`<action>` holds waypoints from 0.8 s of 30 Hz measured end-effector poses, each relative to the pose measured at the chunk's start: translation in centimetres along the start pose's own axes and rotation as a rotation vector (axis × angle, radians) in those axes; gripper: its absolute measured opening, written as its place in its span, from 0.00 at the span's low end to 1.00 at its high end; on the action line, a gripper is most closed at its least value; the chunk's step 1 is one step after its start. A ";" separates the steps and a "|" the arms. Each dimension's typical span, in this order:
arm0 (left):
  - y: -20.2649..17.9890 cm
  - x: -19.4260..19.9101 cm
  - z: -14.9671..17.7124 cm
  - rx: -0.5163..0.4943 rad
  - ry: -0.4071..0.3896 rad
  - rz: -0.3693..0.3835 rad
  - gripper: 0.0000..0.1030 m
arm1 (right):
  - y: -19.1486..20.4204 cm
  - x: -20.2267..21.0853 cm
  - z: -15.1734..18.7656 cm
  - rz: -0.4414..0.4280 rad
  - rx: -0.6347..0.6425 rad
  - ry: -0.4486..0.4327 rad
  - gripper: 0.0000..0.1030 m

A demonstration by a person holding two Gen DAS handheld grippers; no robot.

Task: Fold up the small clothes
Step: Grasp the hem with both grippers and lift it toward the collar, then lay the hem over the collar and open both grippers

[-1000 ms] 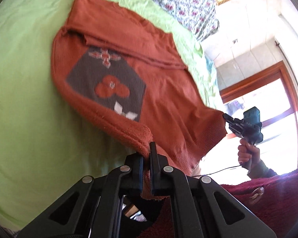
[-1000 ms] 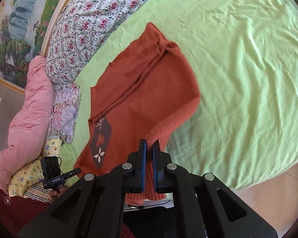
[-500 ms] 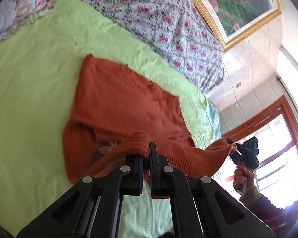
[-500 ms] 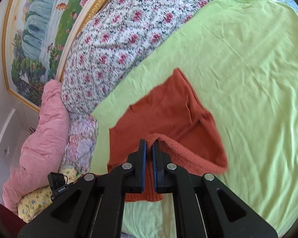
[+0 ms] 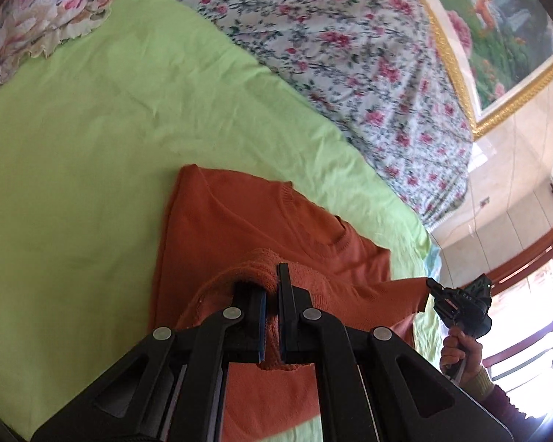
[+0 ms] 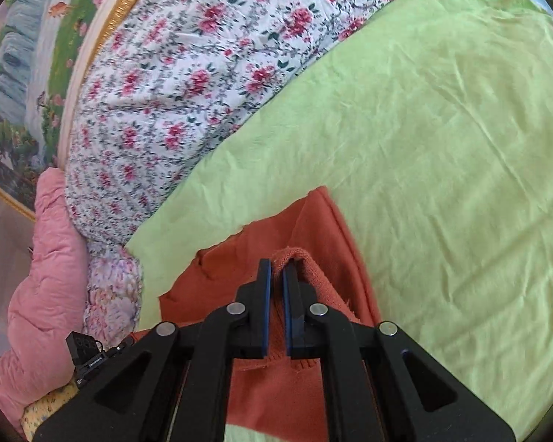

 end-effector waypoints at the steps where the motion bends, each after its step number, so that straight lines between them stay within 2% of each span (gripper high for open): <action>1: 0.5 -0.9 -0.4 0.014 0.005 -0.015 0.02 | -0.4 -0.7 -0.3 0.012 -0.003 0.008 0.06; 8: 4.8 -7.4 -0.8 0.111 0.101 -0.107 0.05 | -5.8 -5.8 -0.6 0.156 -0.062 0.106 0.09; 11: 4.4 -6.9 -0.8 0.103 0.097 -0.089 0.22 | -6.5 -6.0 -0.6 0.163 -0.090 0.115 0.10; 12: 4.0 -6.2 -0.5 0.095 0.099 -0.084 0.33 | -6.4 -5.7 -0.7 0.162 -0.095 0.108 0.11; 13: 3.6 -5.5 -0.3 0.088 0.099 -0.076 0.40 | -6.2 -5.1 -0.8 0.165 -0.091 0.094 0.14; 15: 2.4 -3.9 0.6 0.054 0.101 -0.071 0.41 | -5.2 -3.3 -1.2 0.163 -0.072 0.049 0.16; 18: -1.2 -2.2 3.3 -0.012 0.148 0.013 0.43 | -2.1 -1.2 -0.3 0.099 -0.001 0.028 0.16; 19: -2.1 -2.3 4.4 -0.037 0.184 0.040 0.45 | -1.1 -1.3 0.3 0.077 0.030 0.049 0.16; 21: -4.2 -3.9 7.3 -0.110 0.278 0.055 0.45 | 1.6 -2.8 3.5 0.010 0.118 0.171 0.16; 24: -5.8 -7.6 9.9 -0.220 0.379 0.004 0.45 | 4.1 -6.5 9.0 -0.037 0.232 0.387 0.16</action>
Point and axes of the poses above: each gripper's, at about its wrist camera, not at the fingertips, and x roughly against the way its jaws point, y to its left, z to its underside, the point moved 7 cm from there along -x, roughly the way its jaws point, and after that the axes turned 8 degrees about -z, right-handed, at the moved point
